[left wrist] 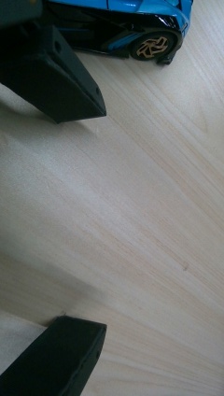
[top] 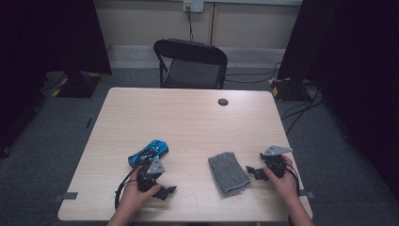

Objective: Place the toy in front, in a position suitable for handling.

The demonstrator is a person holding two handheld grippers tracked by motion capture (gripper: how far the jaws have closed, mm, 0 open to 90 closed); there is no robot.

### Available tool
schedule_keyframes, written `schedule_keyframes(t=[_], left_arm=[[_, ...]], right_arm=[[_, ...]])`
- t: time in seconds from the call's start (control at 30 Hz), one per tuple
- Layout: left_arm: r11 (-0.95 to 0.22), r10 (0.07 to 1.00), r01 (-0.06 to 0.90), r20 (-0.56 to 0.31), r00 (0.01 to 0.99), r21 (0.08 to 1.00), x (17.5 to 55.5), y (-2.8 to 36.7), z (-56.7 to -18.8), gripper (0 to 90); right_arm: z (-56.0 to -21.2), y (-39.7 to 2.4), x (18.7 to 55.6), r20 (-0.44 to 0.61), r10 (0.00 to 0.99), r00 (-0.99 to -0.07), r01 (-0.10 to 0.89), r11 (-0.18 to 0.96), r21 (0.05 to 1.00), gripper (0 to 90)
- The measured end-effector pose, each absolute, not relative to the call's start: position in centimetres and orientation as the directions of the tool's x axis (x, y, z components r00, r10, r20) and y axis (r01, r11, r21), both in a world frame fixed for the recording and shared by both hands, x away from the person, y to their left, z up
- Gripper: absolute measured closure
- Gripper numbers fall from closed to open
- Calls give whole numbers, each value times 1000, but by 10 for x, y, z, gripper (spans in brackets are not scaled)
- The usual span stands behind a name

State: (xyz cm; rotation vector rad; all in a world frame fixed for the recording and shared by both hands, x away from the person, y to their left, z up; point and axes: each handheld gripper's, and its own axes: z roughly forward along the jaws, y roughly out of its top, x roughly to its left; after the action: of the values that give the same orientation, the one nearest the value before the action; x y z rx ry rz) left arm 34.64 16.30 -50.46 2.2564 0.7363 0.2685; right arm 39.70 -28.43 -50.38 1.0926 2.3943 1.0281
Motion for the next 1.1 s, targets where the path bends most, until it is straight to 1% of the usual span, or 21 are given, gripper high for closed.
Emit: schedule_keyframes(t=[0.63, 0.67, 0.73, 0.77, 0.8, 0.83, 0.87, 0.9, 0.93, 0.97, 1.03, 1.07, 1.1], left_arm=[[-566, 588, 437, -30, 808, 699, 342, 163, -504, 0], [-573, 582, 433, -26, 813, 696, 342, 163, -503, 7], [-575, 577, 430, -28, 816, 696, 341, 162, -501, 57], [-572, 583, 436, -29, 812, 695, 340, 161, -500, 57], [-574, 579, 432, -28, 815, 695, 340, 161, -497, 206], [-574, 579, 432, -28, 815, 695, 340, 161, -497, 214], [-583, 577, 436, -27, 816, 686, 340, 161, -495, 163], [-579, 582, 439, -29, 812, 686, 340, 162, -494, 140], [-572, 585, 443, -35, 810, 690, 340, 162, -493, 178], [-565, 588, 448, -43, 808, 693, 341, 163, -491, 192], [-546, 602, 470, -65, 796, 693, 342, 164, -486, 152], [-541, 609, 477, -69, 790, 693, 343, 165, -482, 166], [-535, 611, 479, -72, 788, 696, 343, 165, -480, 162]], right_arm=[[-504, -285, 398, 12, 755, -656, 528, 447, 722, 129], [-504, -285, 398, 12, 755, -656, 528, 447, 722, 129], [-504, -285, 398, 12, 755, -656, 528, 447, 722, 130], [-504, -285, 398, 12, 754, -656, 527, 448, 722, 130], [-504, -285, 398, 11, 752, -659, 526, 449, 722, 129], [-504, -285, 398, 11, 752, -659, 526, 450, 722, 130], [-504, -285, 398, 12, 751, -661, 525, 451, 722, 129], [-504, -285, 398, 12, 751, -661, 525, 451, 722, 130], [-504, -285, 398, 12, 751, -661, 525, 451, 722, 129], [-504, -285, 398, 11, 751, -661, 525, 451, 721, 130], [-504, -285, 398, 11, 751, -660, 524, 451, 722, 129], [-504, -285, 398, 11, 751, -660, 524, 450, 723, 130], [-504, -285, 398, 11, 751, -661, 524, 451, 722, 130]])
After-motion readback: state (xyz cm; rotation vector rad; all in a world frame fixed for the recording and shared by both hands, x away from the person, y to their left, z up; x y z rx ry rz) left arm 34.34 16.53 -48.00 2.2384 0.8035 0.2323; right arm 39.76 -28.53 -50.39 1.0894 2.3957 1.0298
